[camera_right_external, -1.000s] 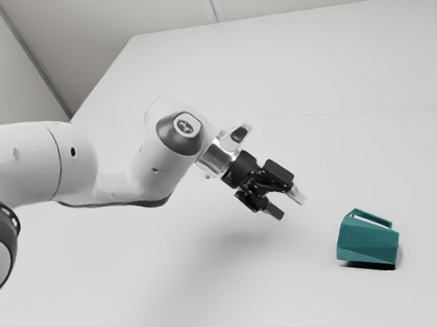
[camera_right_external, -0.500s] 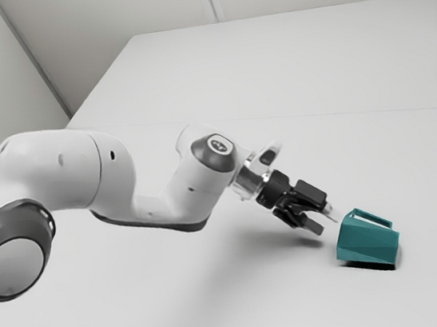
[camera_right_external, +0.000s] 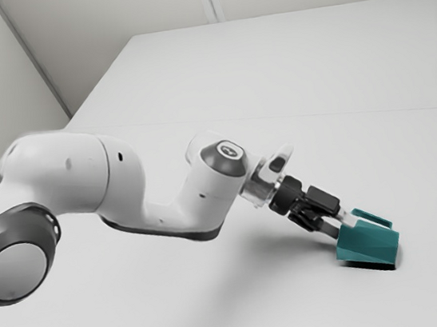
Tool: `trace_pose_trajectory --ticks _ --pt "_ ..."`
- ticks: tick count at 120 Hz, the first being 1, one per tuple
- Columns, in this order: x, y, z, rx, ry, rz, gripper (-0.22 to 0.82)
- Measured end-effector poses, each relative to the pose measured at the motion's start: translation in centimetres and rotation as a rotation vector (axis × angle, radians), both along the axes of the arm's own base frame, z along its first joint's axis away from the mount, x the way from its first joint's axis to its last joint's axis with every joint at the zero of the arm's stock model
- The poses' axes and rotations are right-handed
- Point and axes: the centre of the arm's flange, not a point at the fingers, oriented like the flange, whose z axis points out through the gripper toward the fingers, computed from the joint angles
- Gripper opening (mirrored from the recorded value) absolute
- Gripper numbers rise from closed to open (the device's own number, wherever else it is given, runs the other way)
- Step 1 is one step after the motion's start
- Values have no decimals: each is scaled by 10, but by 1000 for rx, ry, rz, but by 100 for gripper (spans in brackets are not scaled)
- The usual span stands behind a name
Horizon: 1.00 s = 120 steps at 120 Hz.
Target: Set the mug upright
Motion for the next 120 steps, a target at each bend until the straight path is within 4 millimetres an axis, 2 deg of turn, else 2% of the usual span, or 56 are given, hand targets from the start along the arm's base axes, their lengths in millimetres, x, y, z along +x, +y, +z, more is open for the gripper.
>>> trace_pose_trajectory --ticks 21,51,87,120 --pt "0 -3 -15 -9 6 0 60" --pt "-1 -16 -12 -35 -16 -17 60" --pt "-2 -20 -21 -57 -13 -12 60" --pt "-3 -21 -21 -67 -26 -17 42"
